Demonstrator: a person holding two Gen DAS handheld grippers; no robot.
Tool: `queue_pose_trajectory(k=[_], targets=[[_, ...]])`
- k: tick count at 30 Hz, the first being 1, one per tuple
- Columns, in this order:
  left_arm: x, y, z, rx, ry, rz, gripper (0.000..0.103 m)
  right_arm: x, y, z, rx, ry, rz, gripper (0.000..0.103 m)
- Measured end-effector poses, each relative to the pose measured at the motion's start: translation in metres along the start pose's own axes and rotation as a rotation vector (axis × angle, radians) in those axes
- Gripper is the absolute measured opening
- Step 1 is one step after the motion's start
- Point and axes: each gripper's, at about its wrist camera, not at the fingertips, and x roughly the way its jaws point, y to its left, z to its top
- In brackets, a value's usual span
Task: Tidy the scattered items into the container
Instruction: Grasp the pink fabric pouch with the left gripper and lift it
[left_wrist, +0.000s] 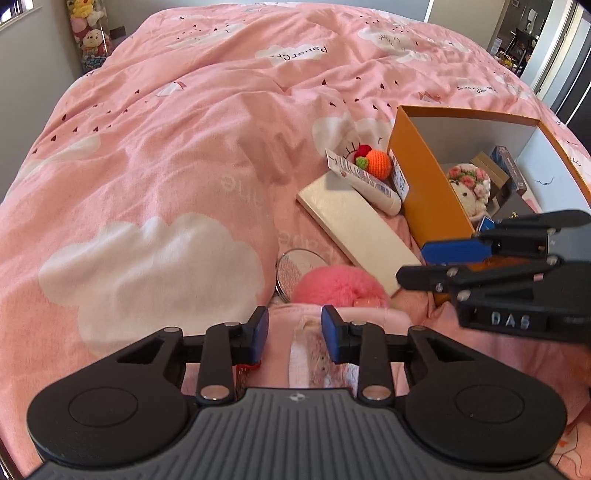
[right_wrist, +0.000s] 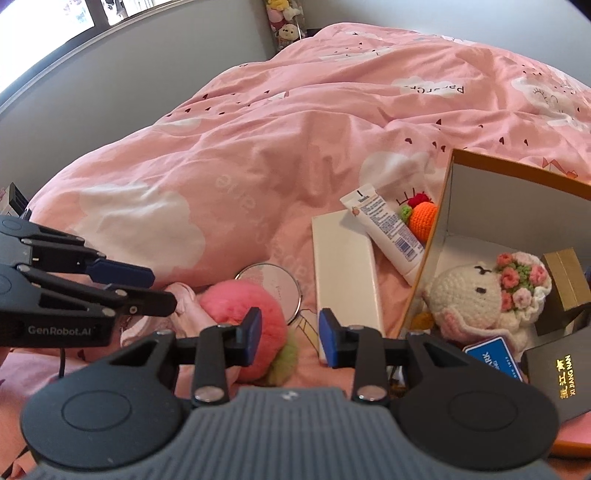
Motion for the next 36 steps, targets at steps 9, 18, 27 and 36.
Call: queue_pose_trajectory(k=[9, 18, 27, 36], targets=[[0.014, 0.008, -0.016, -0.057, 0.051, -0.104, 0.028, -0.005, -0.015, 0.007, -0.018, 0.006, -0.059, 0.038], [-0.005, -0.006, -0.014, 0.021, -0.1, -0.075, 0.009, -0.003, -0.016, 0.012, -0.042, 0.014, -0.07, 0.039], [-0.025, -0.007, 0.011, 0.045, -0.199, -0.041, 0.009, -0.005, -0.015, 0.021, -0.069, 0.004, -0.08, 0.039], [-0.029, -0.012, 0.052, 0.114, -0.285, 0.06, 0.009, 0.016, -0.022, 0.049, -0.126, 0.022, -0.084, 0.038]])
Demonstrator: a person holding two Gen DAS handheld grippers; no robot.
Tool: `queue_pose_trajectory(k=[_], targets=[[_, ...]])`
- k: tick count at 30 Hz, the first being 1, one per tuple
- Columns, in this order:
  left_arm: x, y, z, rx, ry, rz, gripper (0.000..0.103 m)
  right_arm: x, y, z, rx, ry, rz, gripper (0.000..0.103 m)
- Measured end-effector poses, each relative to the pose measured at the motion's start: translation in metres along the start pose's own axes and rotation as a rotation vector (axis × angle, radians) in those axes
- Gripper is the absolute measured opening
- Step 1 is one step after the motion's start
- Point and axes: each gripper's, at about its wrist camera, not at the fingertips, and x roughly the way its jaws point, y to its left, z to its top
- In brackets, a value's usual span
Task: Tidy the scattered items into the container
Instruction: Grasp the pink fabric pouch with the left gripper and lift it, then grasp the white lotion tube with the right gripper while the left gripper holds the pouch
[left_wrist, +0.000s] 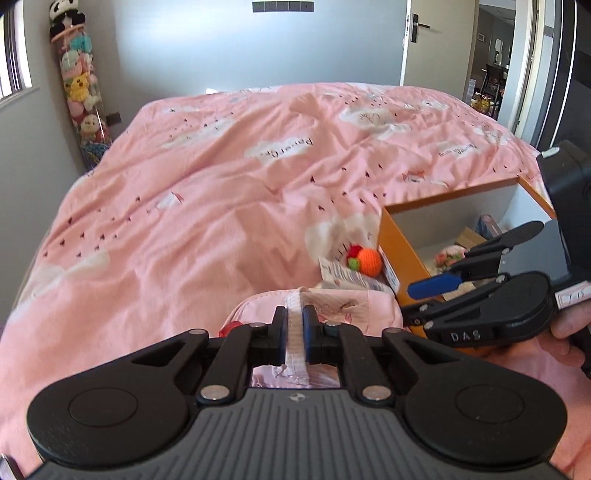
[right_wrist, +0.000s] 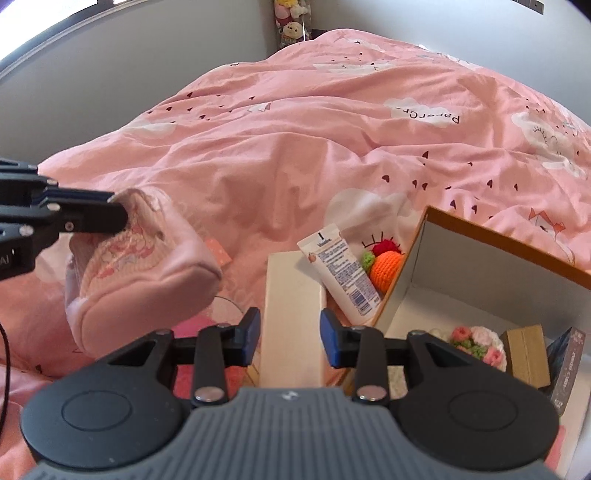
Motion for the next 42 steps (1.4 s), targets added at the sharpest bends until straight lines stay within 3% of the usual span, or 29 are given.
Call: queue_pose_trajectory(k=[5, 12, 25, 34, 42], targets=[[0.035, 0.0, 0.003, 0.045, 0.036, 0.127, 0.009, 0.021, 0.001, 0.016, -0.06, 0.01, -0.043, 0.038], [0.066, 0.012, -0.01, 0.015, 0.091, 0.107, 0.009, 0.055, 0.003, 0.033, -0.089, 0.036, -0.038, 0.038], [0.084, 0.022, -0.012, -0.038, 0.115, 0.092, 0.01, 0.101, 0.015, 0.05, -0.139, 0.122, -0.123, 0.037], [0.094, 0.019, -0.013, -0.041, 0.127, 0.104, 0.01, 0.115, 0.018, 0.051, -0.162, 0.129, -0.198, 0.036], [0.095, 0.019, -0.014, -0.046, 0.124, 0.103, 0.01, 0.1, 0.016, 0.048, -0.161, 0.071, -0.223, 0.018]])
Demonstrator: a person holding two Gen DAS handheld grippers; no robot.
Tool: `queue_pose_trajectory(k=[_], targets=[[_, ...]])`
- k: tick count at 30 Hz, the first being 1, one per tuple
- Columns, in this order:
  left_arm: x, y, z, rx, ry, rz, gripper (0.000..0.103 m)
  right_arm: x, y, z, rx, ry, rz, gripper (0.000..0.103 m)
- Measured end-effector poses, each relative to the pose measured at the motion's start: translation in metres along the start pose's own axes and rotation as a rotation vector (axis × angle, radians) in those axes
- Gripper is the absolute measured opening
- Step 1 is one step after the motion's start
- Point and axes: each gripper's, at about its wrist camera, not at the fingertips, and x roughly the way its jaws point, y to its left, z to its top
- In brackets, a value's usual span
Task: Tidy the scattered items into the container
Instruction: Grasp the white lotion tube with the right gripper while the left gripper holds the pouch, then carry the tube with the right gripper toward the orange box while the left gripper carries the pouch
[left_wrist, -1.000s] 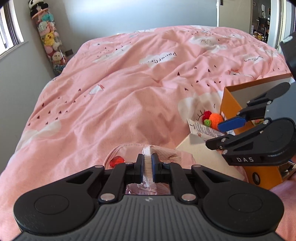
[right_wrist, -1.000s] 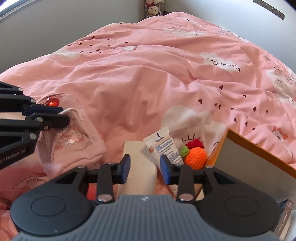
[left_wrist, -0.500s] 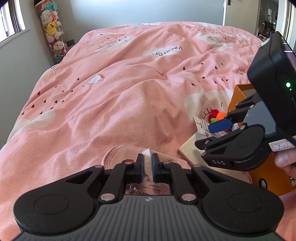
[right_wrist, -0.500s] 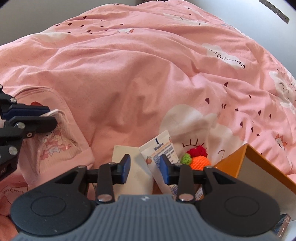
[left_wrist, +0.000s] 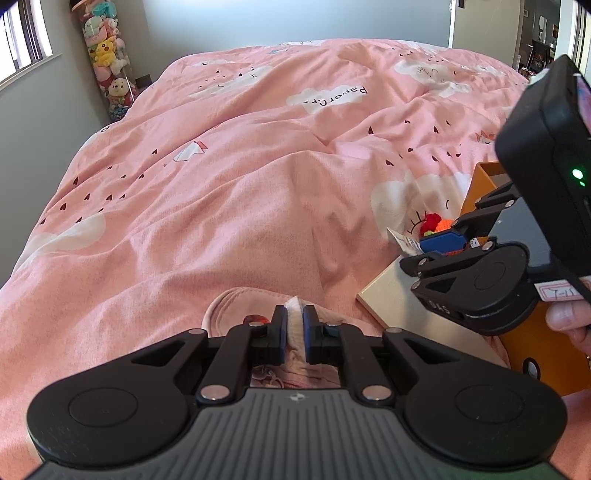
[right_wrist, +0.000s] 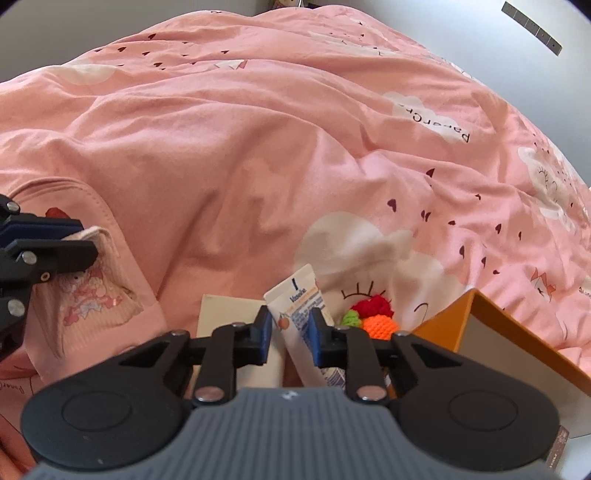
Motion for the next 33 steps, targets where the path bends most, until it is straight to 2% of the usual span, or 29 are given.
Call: queue_pose_trajectory(k=[5, 9, 14, 17, 20, 29, 33], targets=[[-0.007, -0.003, -0.001, 0.001, -0.021, -0.001, 0.01, -0.024, -0.009, -0.006, 0.035, -0.076, -0.019, 0.01], [-0.016, -0.007, 0.001, 0.005, -0.042, 0.001, 0.01, -0.049, -0.026, -0.011, 0.135, -0.138, 0.029, 0.009], [-0.032, -0.011, 0.006, 0.0, -0.069, -0.009, 0.01, -0.083, -0.041, -0.015, 0.192, -0.208, 0.078, 0.009], [-0.043, -0.015, 0.012, -0.002, -0.09, -0.027, 0.009, -0.103, -0.053, -0.016, 0.253, -0.249, 0.146, 0.009], [-0.056, -0.022, 0.02, 0.014, -0.122, -0.037, 0.009, -0.122, -0.061, -0.018, 0.289, -0.281, 0.178, 0.009], [-0.079, -0.059, 0.055, 0.075, -0.199, -0.145, 0.009, -0.172, -0.1, -0.037, 0.363, -0.386, 0.127, 0.009], [-0.083, -0.084, 0.069, 0.129, -0.229, -0.209, 0.009, -0.182, -0.123, -0.05, 0.412, -0.397, 0.078, 0.009]])
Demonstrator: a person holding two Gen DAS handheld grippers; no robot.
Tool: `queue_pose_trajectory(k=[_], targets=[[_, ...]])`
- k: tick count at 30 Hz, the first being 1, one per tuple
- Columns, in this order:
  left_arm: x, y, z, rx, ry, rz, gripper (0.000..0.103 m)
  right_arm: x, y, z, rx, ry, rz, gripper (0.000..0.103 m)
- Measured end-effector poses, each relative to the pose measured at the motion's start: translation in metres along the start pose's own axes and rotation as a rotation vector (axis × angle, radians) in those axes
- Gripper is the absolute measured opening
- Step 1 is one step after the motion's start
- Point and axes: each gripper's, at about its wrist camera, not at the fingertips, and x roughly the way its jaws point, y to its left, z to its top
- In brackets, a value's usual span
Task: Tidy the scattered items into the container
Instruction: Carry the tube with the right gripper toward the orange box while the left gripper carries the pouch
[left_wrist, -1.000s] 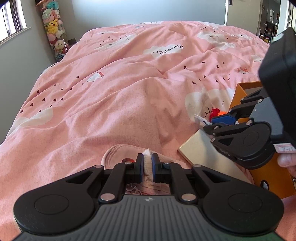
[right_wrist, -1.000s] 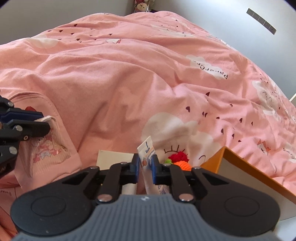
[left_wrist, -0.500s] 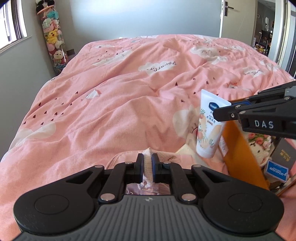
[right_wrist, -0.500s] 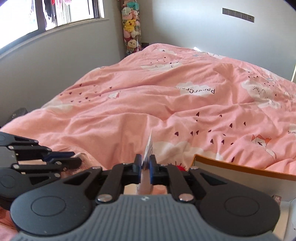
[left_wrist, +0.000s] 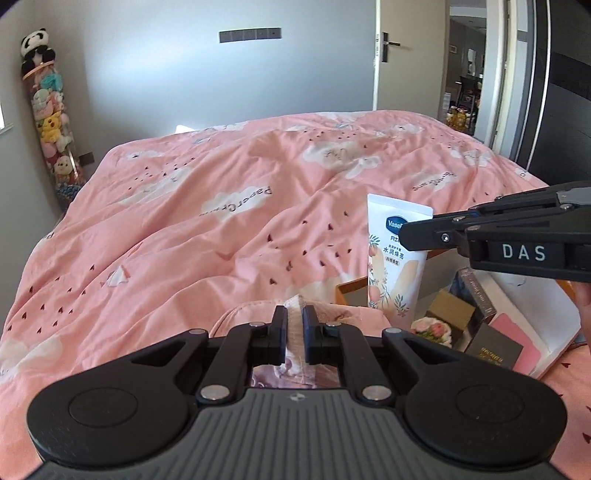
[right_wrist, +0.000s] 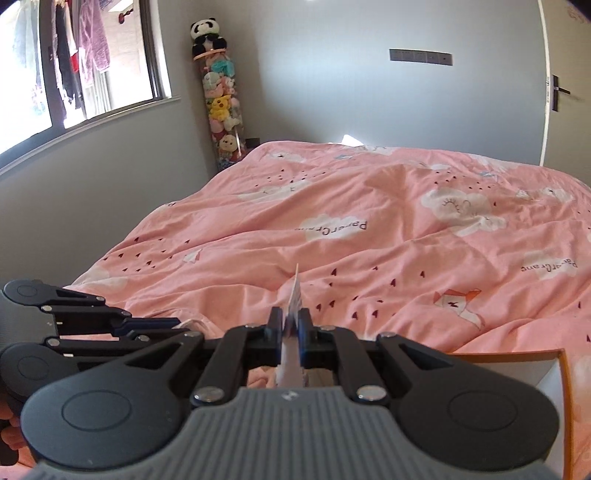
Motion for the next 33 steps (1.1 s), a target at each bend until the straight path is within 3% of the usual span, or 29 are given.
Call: queue_pose_trajectory(k=[12, 23, 33], targets=[[0.047, -0.066, 0.018, 0.178, 0.0, -0.072, 0.009, 0.005, -0.061, -0.024, 0.107, 0.011, -0.119, 0.009], [0.09, -0.101, 0.001, 0.402, -0.023, 0.094, 0.009, 0.03, -0.086, -0.033, 0.229, -0.017, -0.098, 0.009], [0.109, -0.116, -0.02, 0.509, -0.055, 0.192, 0.01, 0.046, -0.085, -0.05, 0.231, -0.051, -0.086, 0.009]])
